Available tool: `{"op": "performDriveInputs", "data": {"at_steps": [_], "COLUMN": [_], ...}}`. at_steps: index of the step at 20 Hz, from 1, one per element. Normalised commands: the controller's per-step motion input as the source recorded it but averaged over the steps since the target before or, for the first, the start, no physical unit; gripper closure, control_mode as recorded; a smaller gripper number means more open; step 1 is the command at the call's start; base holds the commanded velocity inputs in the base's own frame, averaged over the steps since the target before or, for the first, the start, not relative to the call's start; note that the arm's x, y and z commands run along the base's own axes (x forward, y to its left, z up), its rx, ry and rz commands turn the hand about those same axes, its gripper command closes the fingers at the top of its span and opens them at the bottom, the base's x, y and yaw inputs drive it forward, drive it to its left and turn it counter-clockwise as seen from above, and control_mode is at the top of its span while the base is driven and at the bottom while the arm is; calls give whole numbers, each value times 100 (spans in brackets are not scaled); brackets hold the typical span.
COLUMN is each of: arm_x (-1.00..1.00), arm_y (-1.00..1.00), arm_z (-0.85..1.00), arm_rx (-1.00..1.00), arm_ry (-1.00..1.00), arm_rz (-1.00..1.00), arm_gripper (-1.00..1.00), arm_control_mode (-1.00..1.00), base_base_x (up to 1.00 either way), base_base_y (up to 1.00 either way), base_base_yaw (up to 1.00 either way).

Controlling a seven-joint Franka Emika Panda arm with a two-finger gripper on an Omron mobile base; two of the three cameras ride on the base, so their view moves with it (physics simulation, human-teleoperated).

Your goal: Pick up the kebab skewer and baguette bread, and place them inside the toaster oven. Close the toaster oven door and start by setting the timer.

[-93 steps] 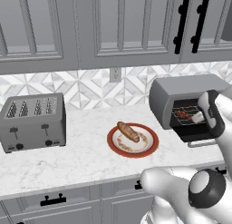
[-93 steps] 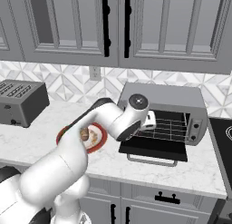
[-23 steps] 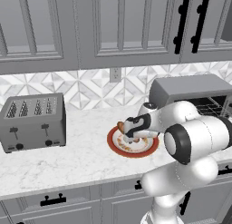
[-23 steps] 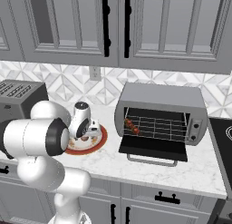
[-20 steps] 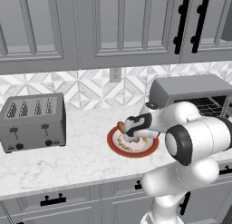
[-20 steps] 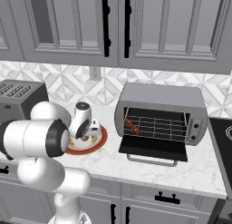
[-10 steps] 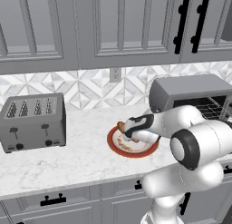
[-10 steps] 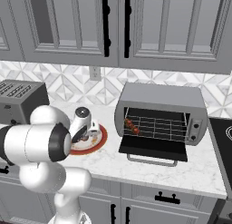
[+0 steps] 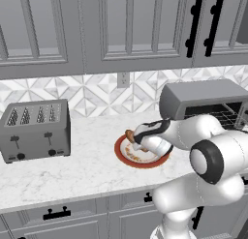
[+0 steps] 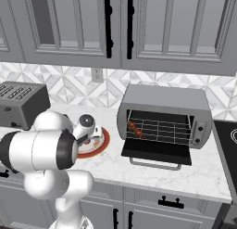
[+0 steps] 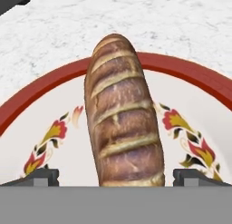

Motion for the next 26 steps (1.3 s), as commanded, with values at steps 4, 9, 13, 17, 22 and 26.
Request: {"op": "performDriveInputs", "data": {"at_steps": [4,9,13,17,22,26], "arm_x": [3,0,0,-9,-46,-56], "arm_y": [0,0,-3,-16,-45,-46], "arm_z": [1,1,16,66,100,100], "arm_rx": [4,2,0,0,0,0], "arm_ry": [-1,0,0,0,0,6], "arm_rz": [0,0,0,0,0,0], "arm_gripper": [-100,100,100,100,100,100], "arm_control_mode": [-100,-100,-100,-100,-100,-100], "base_base_x": [0,0,0,0,0,0], "base_base_y": [0,0,0,0,0,0], "base_base_yaw": [0,0,0,0,0,0]}}
